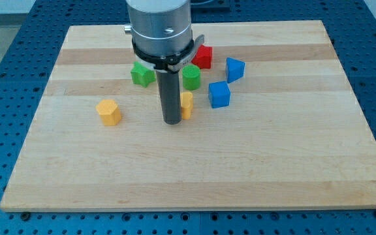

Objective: Push the yellow hexagon to the bottom of the green star

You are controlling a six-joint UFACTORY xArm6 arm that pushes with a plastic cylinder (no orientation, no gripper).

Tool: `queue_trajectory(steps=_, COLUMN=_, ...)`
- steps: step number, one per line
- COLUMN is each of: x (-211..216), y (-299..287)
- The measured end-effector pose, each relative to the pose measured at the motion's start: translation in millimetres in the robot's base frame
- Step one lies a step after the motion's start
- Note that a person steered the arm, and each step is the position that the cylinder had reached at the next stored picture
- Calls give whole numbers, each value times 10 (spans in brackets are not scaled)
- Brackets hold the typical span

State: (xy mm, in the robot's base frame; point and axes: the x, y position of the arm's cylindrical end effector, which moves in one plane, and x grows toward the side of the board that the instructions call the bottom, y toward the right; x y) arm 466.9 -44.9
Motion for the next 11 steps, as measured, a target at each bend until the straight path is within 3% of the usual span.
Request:
queue_trajectory(steps=1, x=107, y=-132)
queue_trajectory(steps=3, x=352, y=-938)
queue_trajectory(steps=5, x=344, y=-1539)
queue_trajectory(steps=11, x=-218, y=-1321)
